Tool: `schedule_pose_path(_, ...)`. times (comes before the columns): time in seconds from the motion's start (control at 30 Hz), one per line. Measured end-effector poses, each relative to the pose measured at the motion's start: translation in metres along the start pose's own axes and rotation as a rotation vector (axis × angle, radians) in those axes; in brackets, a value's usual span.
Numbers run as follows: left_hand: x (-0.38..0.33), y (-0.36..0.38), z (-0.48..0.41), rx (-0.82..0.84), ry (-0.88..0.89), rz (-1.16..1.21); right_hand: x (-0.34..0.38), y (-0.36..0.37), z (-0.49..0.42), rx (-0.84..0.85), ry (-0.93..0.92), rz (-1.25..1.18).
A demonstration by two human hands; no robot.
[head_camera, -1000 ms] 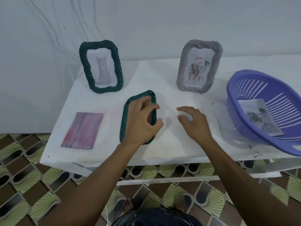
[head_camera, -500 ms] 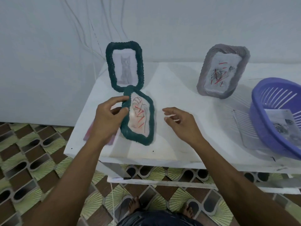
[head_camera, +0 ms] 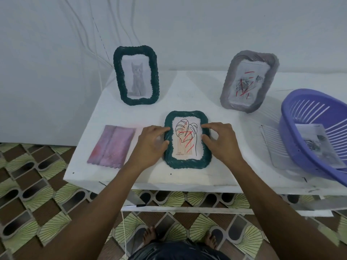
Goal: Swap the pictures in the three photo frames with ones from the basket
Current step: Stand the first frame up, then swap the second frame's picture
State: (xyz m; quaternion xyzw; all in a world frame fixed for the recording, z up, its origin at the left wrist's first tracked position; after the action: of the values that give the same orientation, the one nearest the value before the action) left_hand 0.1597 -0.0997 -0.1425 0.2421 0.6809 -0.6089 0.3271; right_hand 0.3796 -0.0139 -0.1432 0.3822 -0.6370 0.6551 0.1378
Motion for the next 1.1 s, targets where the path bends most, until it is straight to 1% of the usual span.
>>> schedule_pose_path(0.07,0.002,-0.005,0.0,0.0,0.056,-0.093,-0.006,0.005,0.004,-0.033,-0.042,0.064)
schedule_pose_path(0.13,0.004,-0.018,0.002,-0.047,0.134,-0.218,-0.01,0.008,0.007,-0.068,-0.055,0.087)
schedule_pose_path(0.17,0.008,-0.028,0.004,-0.078,0.143,-0.295,-0.012,0.009,0.008,-0.079,-0.05,0.088)
schedule_pose_path(0.27,0.039,-0.061,0.013,-0.138,0.024,-0.499,-0.014,0.009,0.007,-0.081,-0.038,0.061)
schedule_pose_path(0.33,0.062,-0.073,0.023,-0.136,-0.029,-0.574,-0.014,0.009,0.008,-0.085,-0.058,0.057)
schedule_pose_path(0.4,0.076,-0.073,0.029,-0.121,-0.013,-0.558,-0.015,0.009,0.008,-0.096,-0.078,0.059)
schedule_pose_path(0.47,0.079,-0.07,0.03,-0.12,0.022,-0.472,-0.016,0.009,0.008,-0.101,-0.08,0.06)
schedule_pose_path(0.57,0.078,-0.07,0.03,-0.169,0.025,-0.371,-0.016,0.009,0.007,-0.106,-0.079,0.067)
schedule_pose_path(0.67,0.067,-0.066,0.028,-0.199,0.049,-0.288,-0.015,0.009,0.008,-0.112,-0.082,0.068)
schedule_pose_path(0.77,0.038,-0.05,0.013,-0.201,0.138,-0.17,-0.015,0.009,0.008,-0.108,-0.086,0.076)
schedule_pose_path(0.83,0.018,-0.032,-0.006,-0.15,0.202,-0.154,-0.015,0.009,0.007,-0.106,-0.083,0.091)
schedule_pose_path(0.93,-0.005,-0.004,-0.035,-0.017,0.269,-0.209,-0.016,0.009,0.006,-0.119,-0.064,0.07)
schedule_pose_path(1.03,-0.015,0.018,-0.049,0.079,0.326,-0.284,-0.017,0.009,0.006,-0.129,-0.068,0.067)
schedule_pose_path(1.1,-0.015,0.023,-0.047,0.107,0.338,-0.296,-0.017,0.009,0.006,-0.133,-0.067,0.063)
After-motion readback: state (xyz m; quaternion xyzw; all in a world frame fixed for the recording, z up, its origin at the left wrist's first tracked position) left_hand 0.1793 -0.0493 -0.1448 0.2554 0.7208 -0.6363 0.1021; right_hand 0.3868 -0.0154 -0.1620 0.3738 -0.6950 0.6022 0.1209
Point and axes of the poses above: each hand's wrist, its own z-axis away from the middle knuckle, its own y-axis out of the palm, x = y × z, the point moved 4 cm from there along -z, towards the middle knuckle, and after that the axes turned 3 degrees about x, right-handed, at the moved point
